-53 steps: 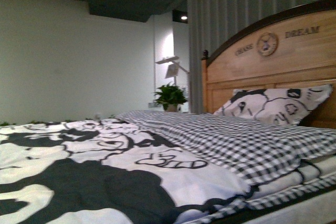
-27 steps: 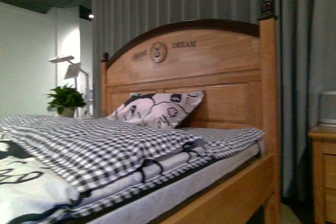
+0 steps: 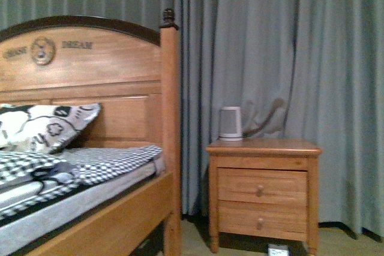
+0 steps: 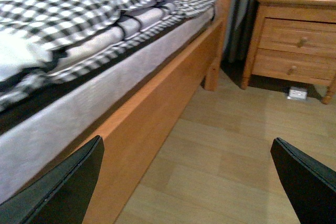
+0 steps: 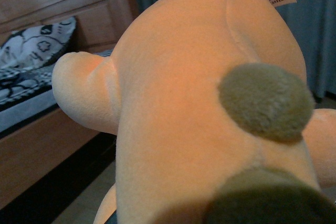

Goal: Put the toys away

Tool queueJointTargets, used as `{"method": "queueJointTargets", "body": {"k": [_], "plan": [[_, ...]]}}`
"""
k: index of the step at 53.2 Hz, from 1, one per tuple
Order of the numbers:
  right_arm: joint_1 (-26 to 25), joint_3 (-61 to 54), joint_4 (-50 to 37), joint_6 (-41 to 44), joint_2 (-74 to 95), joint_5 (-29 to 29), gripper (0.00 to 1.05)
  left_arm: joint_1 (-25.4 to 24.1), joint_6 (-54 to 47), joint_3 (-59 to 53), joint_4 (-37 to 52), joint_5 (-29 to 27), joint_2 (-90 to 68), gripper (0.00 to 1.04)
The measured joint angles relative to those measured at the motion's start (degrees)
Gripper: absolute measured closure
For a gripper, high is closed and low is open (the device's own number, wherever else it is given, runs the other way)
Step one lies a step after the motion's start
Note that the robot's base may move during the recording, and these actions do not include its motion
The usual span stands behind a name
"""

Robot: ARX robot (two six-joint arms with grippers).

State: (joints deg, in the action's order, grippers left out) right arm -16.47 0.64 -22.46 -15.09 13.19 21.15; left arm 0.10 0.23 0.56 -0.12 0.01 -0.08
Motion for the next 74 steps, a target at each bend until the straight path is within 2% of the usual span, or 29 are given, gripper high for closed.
{"method": "queueJointTargets", "body": {"k": [74], "plan": [[-0.2, 0.0, 0.0, -0.2, 0.0, 0.3, 0.85, 0.0, 0.0, 0.0, 0.0, -0.1, 0.0, 0.06]]}}
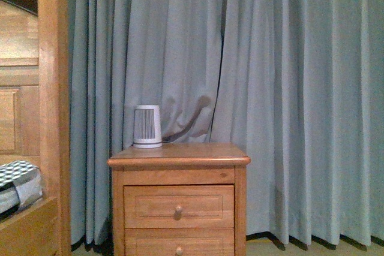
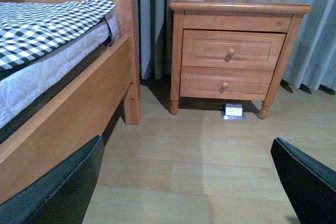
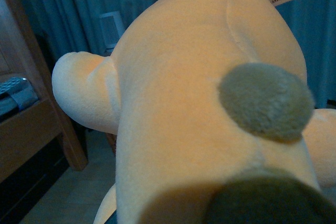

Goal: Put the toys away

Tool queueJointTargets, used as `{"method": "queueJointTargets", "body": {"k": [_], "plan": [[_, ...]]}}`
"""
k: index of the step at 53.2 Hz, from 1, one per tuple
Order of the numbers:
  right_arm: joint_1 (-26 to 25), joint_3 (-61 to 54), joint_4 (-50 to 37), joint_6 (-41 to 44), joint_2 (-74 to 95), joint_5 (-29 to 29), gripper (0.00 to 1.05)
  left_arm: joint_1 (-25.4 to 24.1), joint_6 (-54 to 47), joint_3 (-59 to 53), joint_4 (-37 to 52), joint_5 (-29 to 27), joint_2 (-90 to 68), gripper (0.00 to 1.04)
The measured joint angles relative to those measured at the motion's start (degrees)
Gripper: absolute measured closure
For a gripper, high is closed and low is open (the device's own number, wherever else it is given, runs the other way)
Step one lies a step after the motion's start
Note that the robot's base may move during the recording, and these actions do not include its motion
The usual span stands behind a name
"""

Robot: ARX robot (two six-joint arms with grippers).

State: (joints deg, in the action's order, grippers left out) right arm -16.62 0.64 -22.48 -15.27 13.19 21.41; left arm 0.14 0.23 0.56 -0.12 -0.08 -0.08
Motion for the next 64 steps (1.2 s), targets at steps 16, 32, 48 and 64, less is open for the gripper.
{"method": "queueJointTargets", "body": {"k": [16, 32, 48, 64], "plan": [[-0.2, 0.0, 0.0, 0.0, 0.0, -0.7, 0.85, 0.0, 0.0, 0.0, 0.0, 0.2, 0.0, 0.06], [-0.1, 0.0, 0.0, 0.0, 0.0, -0.2, 0.85, 0.0, 0.0, 0.0, 0.0, 0.1, 0.0, 0.06], [-0.1, 0.0, 0.0, 0.0, 0.0, -0.2, 0.85, 0.0, 0.0, 0.0, 0.0, 0.1, 0.0, 0.06], [-0.1, 0.0, 0.0, 0.0, 0.0, 0.0, 0.85, 0.0, 0.0, 0.0, 0.0, 0.1, 0.0, 0.06]]}}
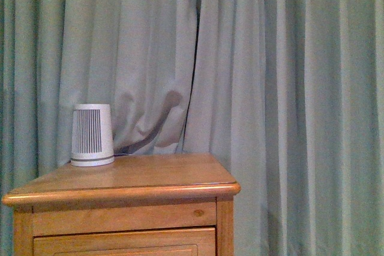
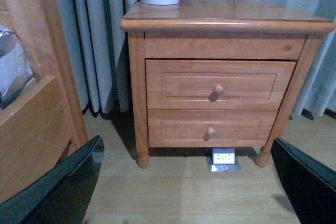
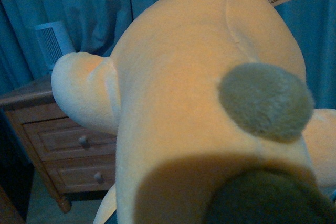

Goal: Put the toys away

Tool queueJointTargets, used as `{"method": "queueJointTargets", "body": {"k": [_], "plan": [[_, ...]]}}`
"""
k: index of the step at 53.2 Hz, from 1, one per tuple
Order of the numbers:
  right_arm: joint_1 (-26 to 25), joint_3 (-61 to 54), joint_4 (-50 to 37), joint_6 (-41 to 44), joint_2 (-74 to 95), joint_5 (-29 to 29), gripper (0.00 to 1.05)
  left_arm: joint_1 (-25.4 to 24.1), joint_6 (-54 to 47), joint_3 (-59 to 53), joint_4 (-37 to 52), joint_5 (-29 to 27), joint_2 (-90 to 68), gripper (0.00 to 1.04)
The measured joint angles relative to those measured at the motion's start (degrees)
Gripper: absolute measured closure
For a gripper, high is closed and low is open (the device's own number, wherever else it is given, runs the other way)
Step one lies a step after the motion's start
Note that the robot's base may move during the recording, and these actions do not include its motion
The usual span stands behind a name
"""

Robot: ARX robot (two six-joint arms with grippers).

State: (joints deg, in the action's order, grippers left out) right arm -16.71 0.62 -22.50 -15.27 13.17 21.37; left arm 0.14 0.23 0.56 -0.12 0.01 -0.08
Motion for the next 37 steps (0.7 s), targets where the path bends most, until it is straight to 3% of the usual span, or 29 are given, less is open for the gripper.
{"method": "queueJointTargets", "body": {"k": [37], "plan": [[0.0, 0.0, 0.0, 0.0, 0.0, -0.3, 0.85, 0.0, 0.0, 0.0, 0.0, 0.0, -0.1, 0.06]]}}
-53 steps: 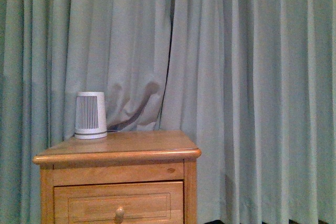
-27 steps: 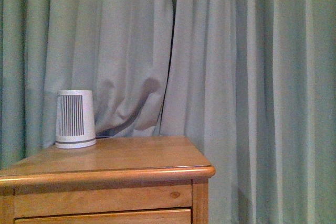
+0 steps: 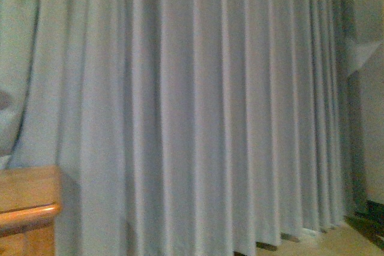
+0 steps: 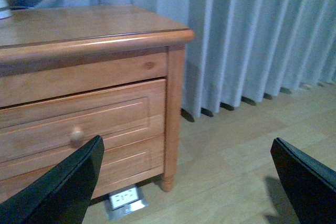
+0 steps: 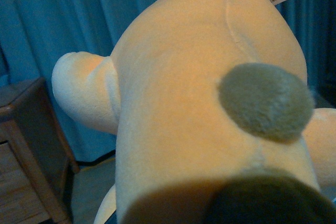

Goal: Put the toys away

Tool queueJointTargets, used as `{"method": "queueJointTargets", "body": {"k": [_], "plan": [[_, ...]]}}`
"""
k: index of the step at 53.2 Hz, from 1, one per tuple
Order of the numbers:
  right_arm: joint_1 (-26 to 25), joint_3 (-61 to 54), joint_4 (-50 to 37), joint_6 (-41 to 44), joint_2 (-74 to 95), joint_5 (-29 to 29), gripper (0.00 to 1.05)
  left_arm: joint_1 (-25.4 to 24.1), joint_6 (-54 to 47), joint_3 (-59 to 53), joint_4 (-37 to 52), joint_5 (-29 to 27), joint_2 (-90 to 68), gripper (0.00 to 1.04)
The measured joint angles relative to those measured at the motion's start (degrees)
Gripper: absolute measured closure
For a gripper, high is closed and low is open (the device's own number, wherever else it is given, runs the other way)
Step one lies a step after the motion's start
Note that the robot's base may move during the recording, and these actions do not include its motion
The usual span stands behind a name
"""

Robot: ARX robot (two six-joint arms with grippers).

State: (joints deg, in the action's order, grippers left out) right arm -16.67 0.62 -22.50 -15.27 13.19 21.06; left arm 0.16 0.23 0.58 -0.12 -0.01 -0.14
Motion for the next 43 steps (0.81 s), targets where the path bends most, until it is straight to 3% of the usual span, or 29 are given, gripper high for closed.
{"method": "queueJointTargets", "body": {"k": [43], "plan": [[0.0, 0.0, 0.0, 0.0, 0.0, 0.1, 0.85, 0.0, 0.0, 0.0, 0.0, -0.2, 0.0, 0.06]]}}
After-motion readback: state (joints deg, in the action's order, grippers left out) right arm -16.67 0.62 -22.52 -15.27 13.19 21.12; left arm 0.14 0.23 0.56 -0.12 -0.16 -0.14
